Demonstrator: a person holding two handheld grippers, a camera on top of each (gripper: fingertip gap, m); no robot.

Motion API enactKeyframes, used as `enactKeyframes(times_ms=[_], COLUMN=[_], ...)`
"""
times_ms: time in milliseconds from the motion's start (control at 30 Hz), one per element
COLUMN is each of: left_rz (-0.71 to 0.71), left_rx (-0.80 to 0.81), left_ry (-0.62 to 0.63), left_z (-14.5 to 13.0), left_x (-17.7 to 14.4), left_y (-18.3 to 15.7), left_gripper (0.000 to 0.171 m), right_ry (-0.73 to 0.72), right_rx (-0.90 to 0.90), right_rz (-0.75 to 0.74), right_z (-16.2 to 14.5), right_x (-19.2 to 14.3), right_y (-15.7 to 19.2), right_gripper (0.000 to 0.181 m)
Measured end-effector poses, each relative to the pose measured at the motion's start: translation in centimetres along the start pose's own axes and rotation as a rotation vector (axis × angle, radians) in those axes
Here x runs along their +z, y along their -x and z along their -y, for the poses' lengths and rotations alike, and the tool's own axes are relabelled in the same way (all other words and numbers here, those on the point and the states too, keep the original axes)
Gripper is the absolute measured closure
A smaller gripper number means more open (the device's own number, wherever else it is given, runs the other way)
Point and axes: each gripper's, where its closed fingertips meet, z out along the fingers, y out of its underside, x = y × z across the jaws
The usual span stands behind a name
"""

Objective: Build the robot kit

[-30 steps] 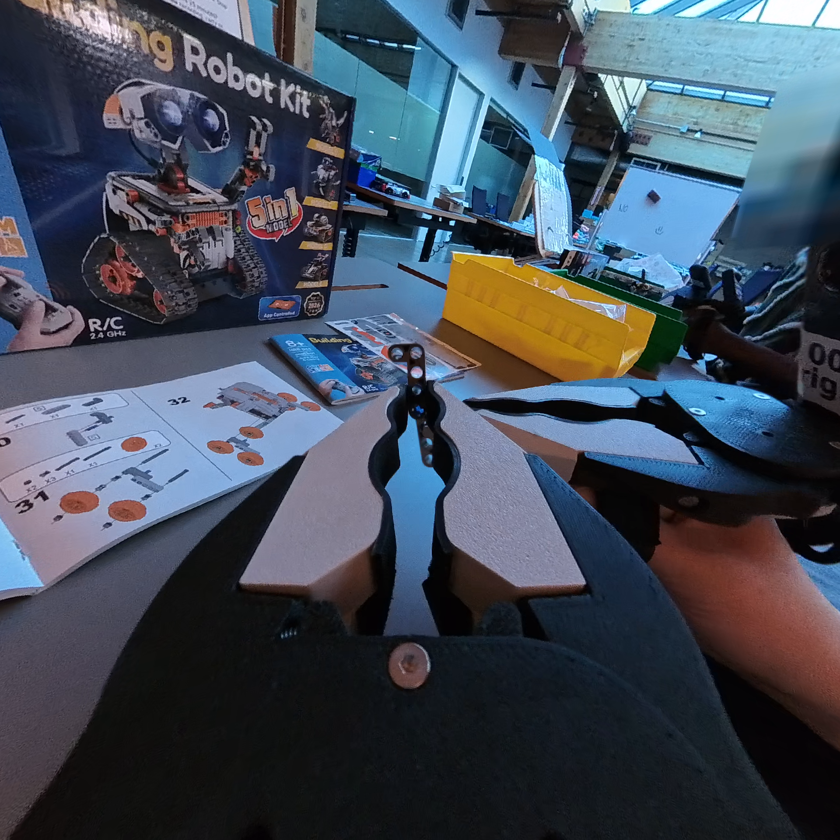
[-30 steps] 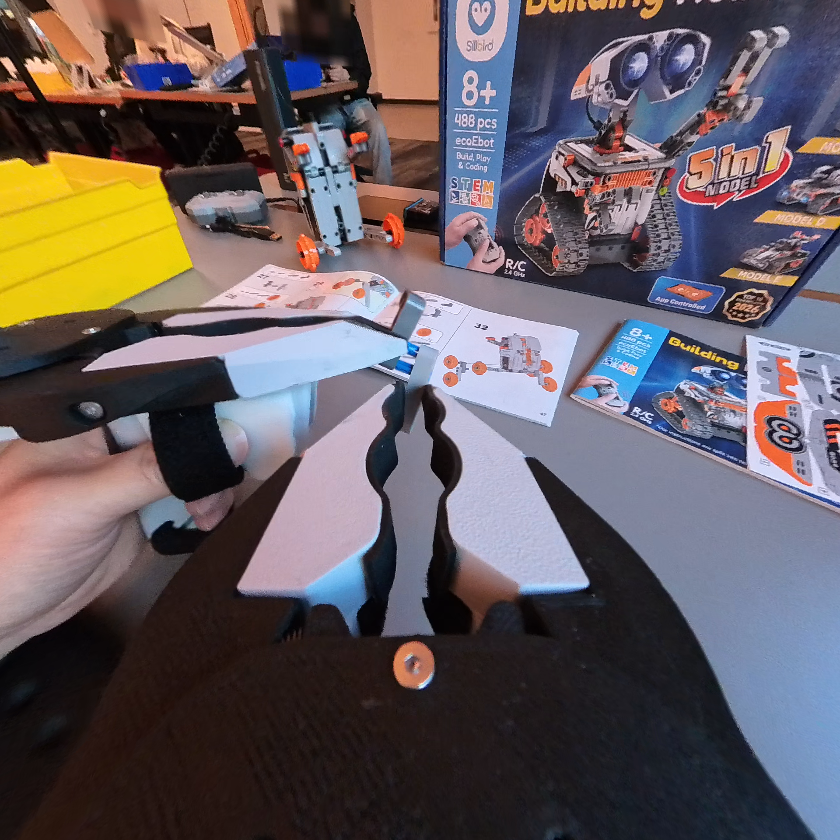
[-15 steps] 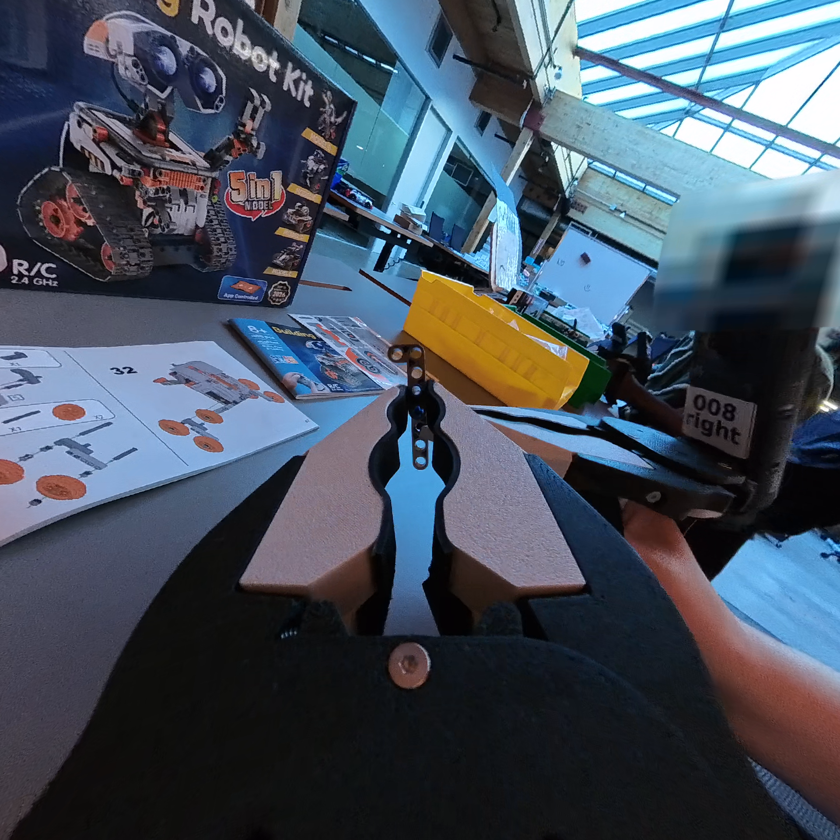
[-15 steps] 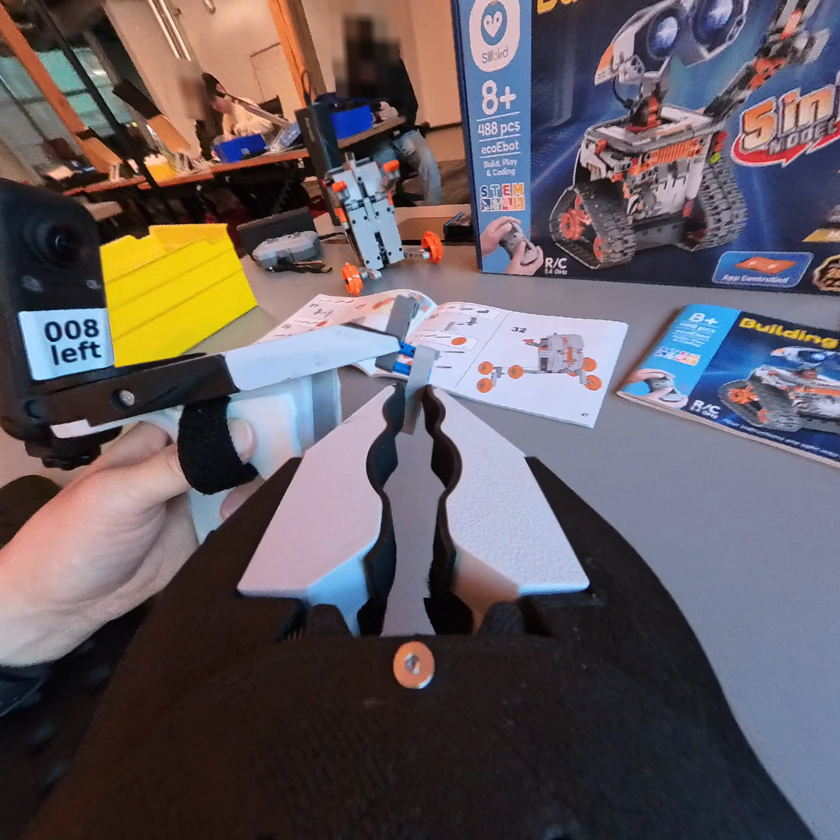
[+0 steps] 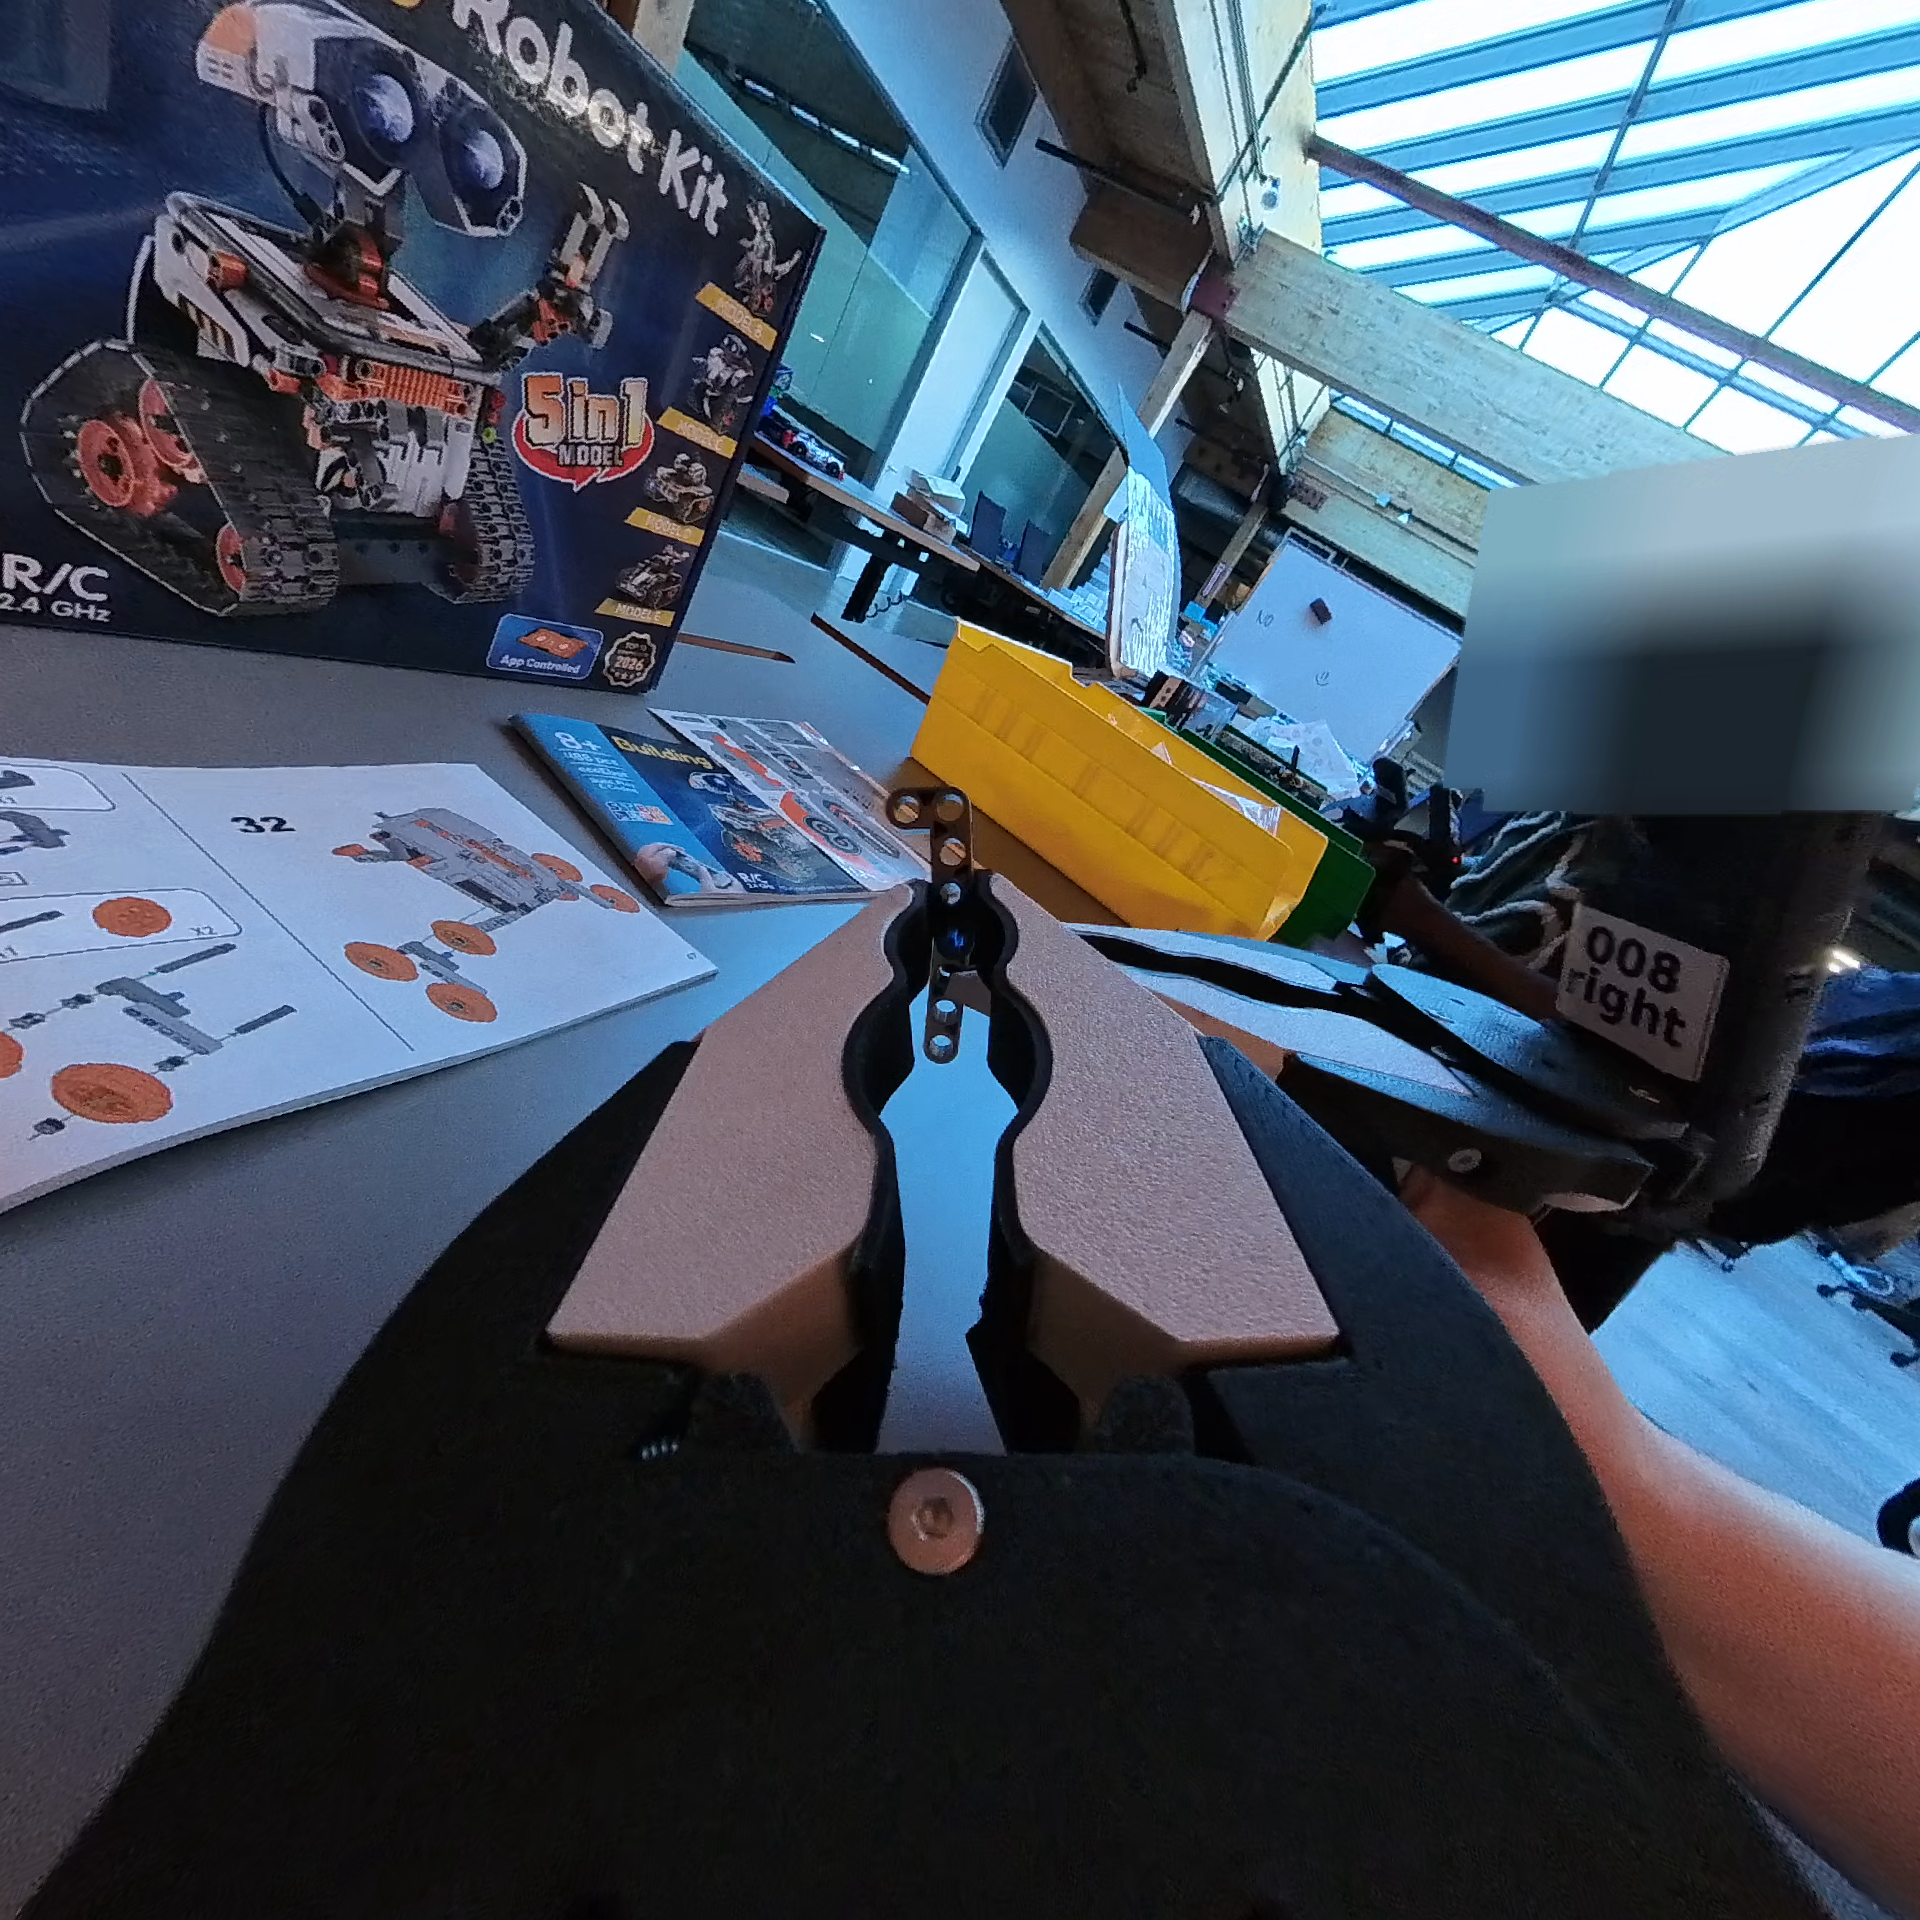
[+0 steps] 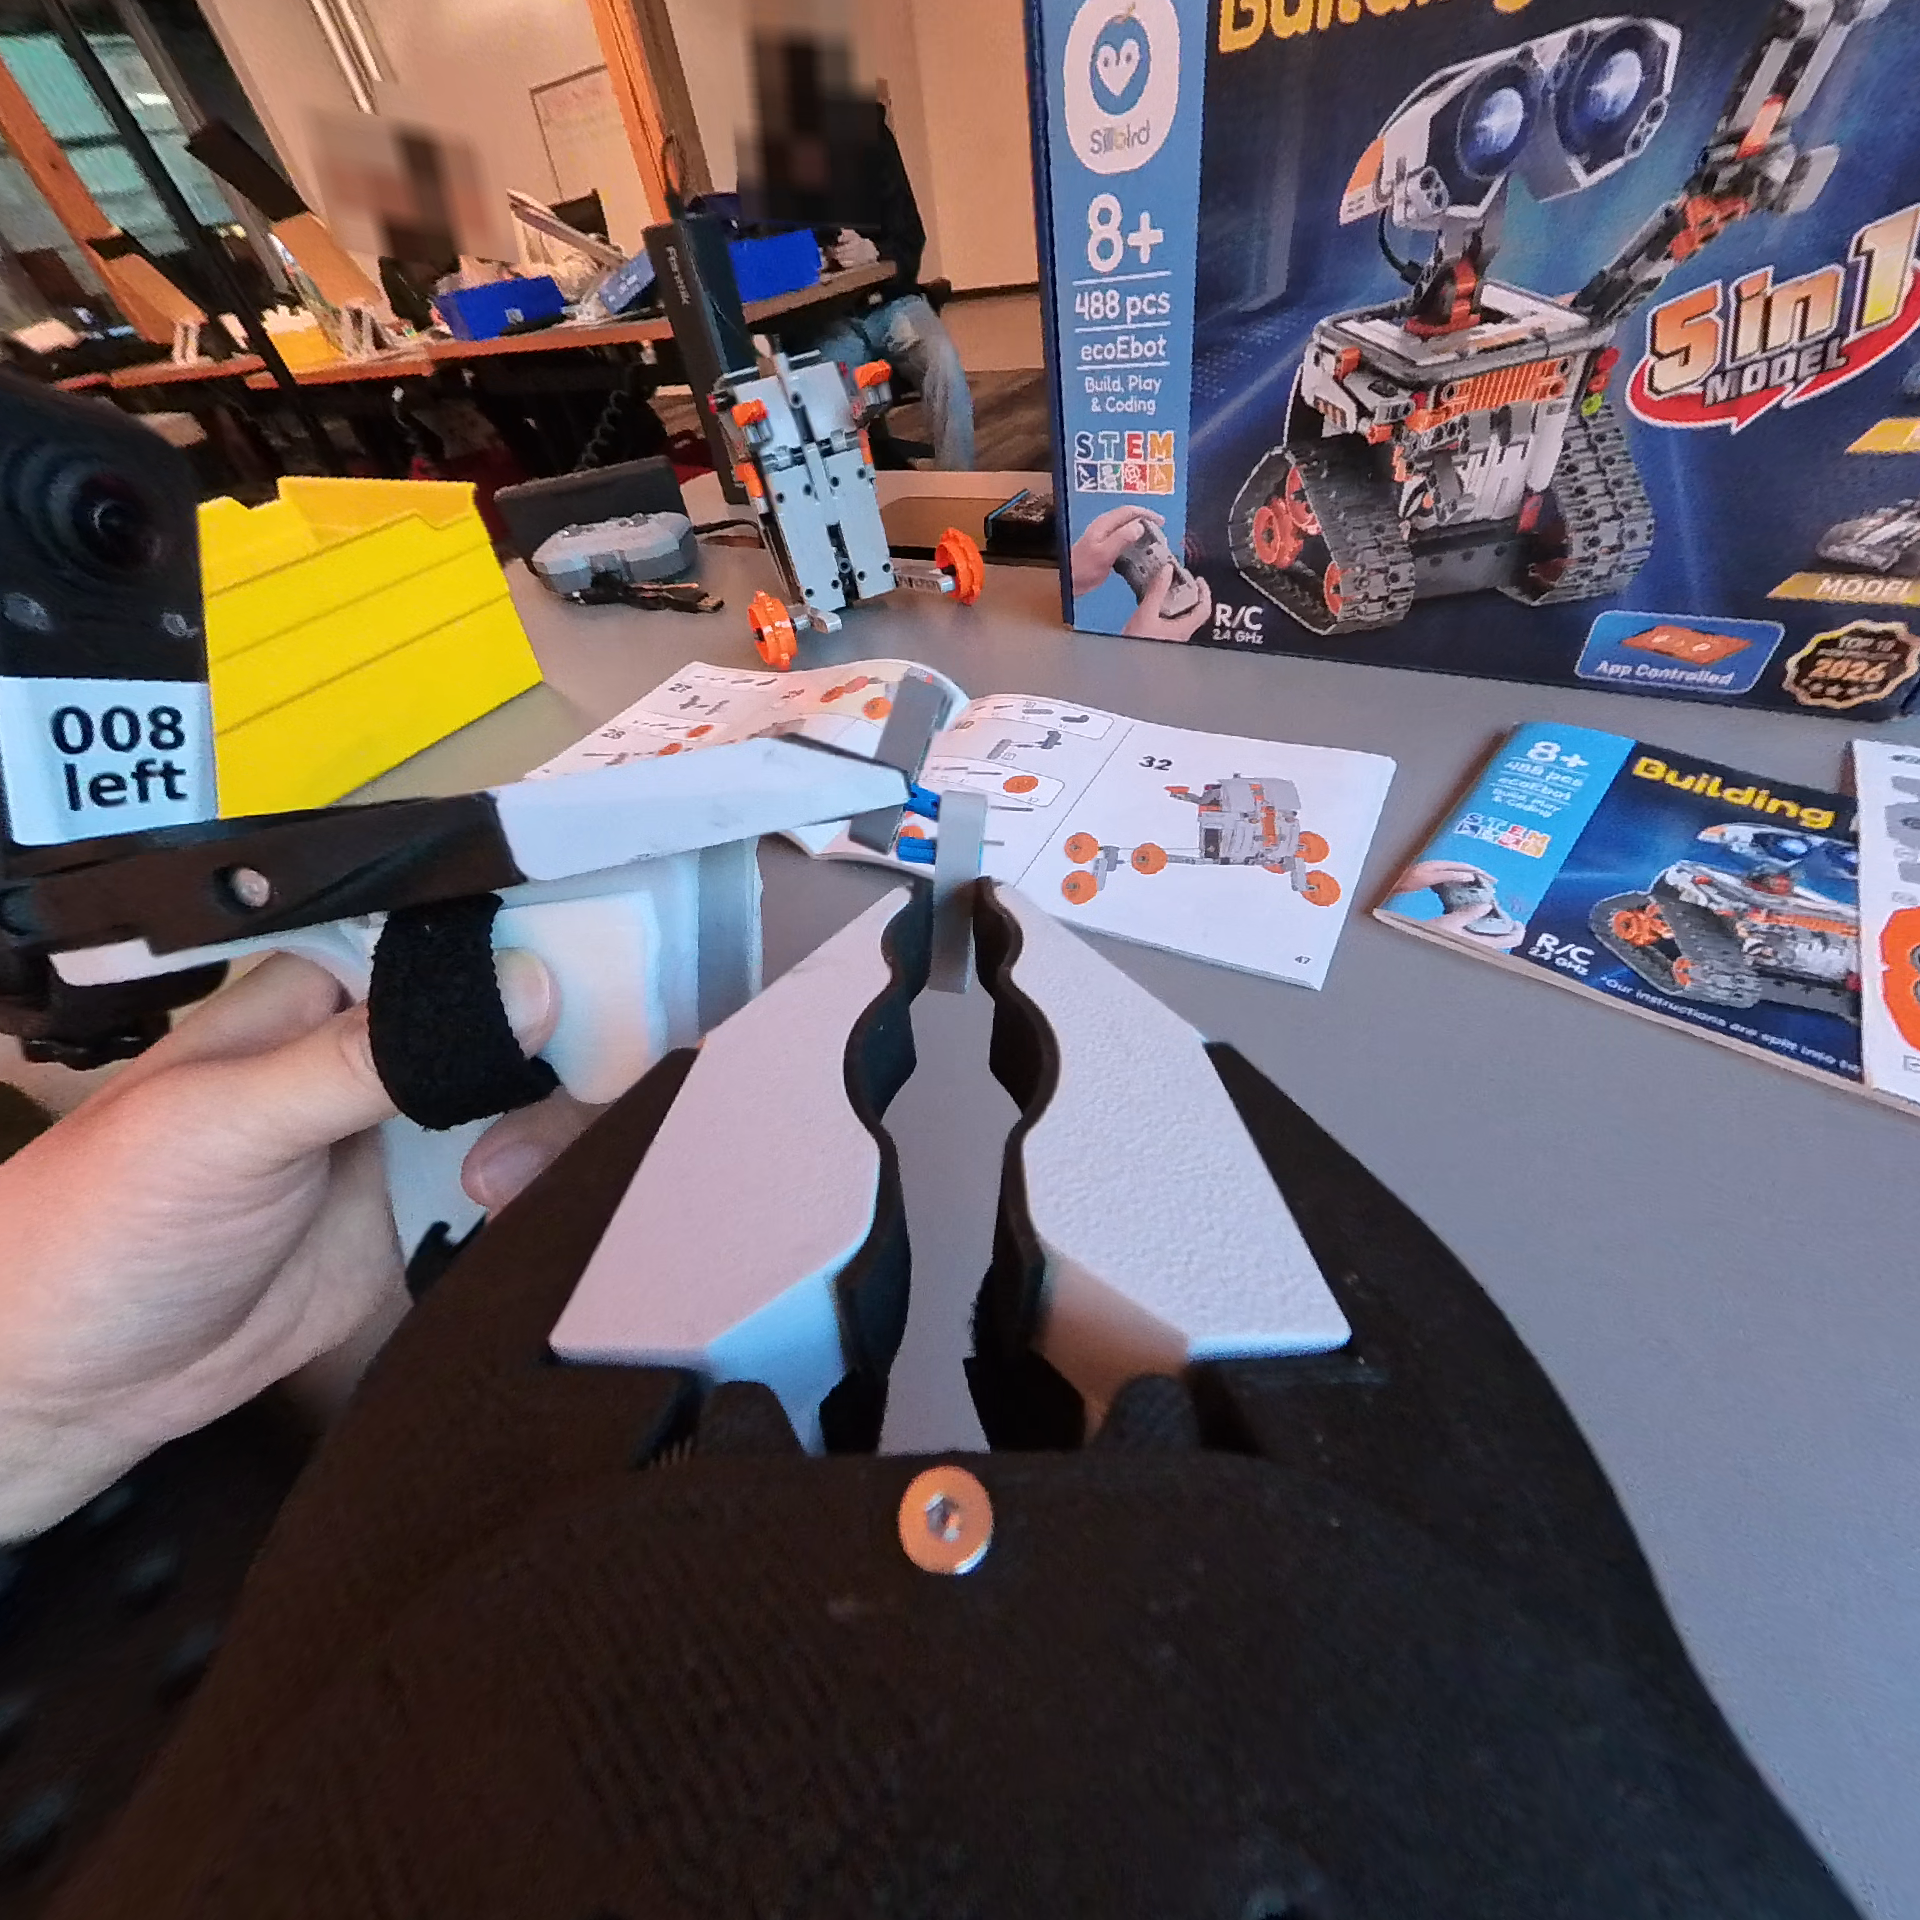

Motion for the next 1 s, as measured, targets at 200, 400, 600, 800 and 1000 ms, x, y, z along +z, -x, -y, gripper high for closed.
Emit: enactKeyframes(times_ms=[200, 400, 600, 800, 1000], left_rz=[-0.010, -0.016, -0.020, -0.029, -0.032], left_rx=[-0.018, -0.045, -0.057, -0.073, -0.090], left_ry=[0.009, 0.004, 0.004, 0.001, -0.002], left_z=[-0.24, -0.18, -0.23, -0.22, -0.17], left_x=[0.21, 0.15, 0.13, 0.14, 0.09], left_y=[-0.04, 0.12, 0.16, 0.16, 0.27], left_gripper=[0.167, 0.167, 0.168, 0.168, 0.168], right_ry=[0.012, 0.004, 0.015, 0.013, 0.013], right_rx=[0.044, 0.046, 0.015, 0.010, -0.024], right_rz=[0.016, 0.038, 0.024, 0.016, -0.003], right_z=[-0.28, -0.15, -0.31, -0.26, -0.24], right_x=[0.04, -0.15, 0.02, 0.00, 0.00], right_y=[-0.19, 0.00, -0.10, -0.17, -0.17], right_gripper=[0.174, 0.173, 0.174, 0.175, 0.175])
